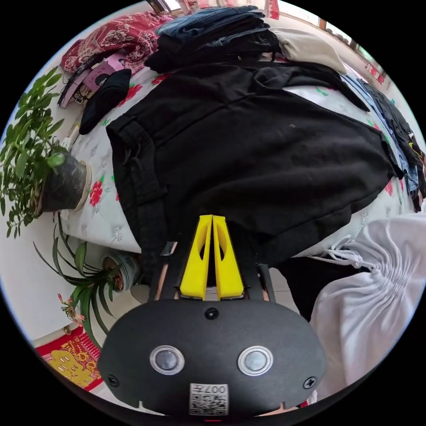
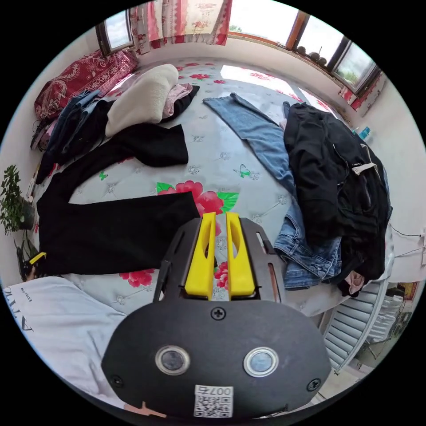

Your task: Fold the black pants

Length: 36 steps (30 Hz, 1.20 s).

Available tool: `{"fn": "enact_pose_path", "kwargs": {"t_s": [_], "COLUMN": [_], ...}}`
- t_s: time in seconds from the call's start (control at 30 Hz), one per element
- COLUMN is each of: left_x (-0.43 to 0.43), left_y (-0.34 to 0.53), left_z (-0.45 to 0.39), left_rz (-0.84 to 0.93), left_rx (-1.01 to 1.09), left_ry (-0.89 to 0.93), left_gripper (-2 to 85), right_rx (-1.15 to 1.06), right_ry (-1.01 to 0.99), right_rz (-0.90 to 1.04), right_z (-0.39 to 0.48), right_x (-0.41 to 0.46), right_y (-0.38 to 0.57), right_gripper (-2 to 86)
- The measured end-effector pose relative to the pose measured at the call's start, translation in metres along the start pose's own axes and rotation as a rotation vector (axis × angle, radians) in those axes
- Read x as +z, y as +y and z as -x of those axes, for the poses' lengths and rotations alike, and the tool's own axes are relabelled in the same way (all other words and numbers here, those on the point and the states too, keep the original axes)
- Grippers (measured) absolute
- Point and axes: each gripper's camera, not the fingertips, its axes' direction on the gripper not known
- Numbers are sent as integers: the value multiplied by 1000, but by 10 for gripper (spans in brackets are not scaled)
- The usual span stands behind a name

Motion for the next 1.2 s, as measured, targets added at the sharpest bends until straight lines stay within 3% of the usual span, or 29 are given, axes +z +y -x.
{"fn": "enact_pose_path", "kwargs": {"t_s": [0.2, 0.33, 0.4, 0.47, 0.57, 0.63, 0.8, 0.97, 1.1, 1.2], "left_x": [-12, 12, 19, 18, 7, 0, -6, -4, 12, 13], "left_y": [72, 106, 109, 109, 117, 132, 144, 104, 71, 66], "left_z": [57, 105, 114, 119, 127, 135, 146, 146, 136, 135], "left_rz": [-82, -135, -126, -118, -156, -196, -225, -115, 29, 41], "left_rx": [-382, -774, -826, -839, -874, -936, -983, -833, -723, -704], "left_ry": [109, 379, 406, 398, 391, 395, 361, 232, 133, 128], "left_gripper": [18, 49, 47, 48, 53, 61, 75, 99, 89, 60], "right_rx": [-128, -205, -176, -118, 120, 344, 427, 289, -51, -271], "right_ry": [-179, -119, -76, -44, 10, -129, -156, -152, -158, -96], "right_rz": [33, 106, 192, 207, 13, -94, -113, -190, -54, 66], "right_z": [30, 59, 55, 39, -20, -80, -99, -47, 36, 96], "right_x": [42, 81, 102, 106, 63, 36, 30, 22, 42, 72], "right_y": [49, 47, 36, 27, 14, 19, 34, 49, 41, 42], "right_gripper": [54, 38, 24, 17, 23, 41, 45, 42, 29, 16]}}
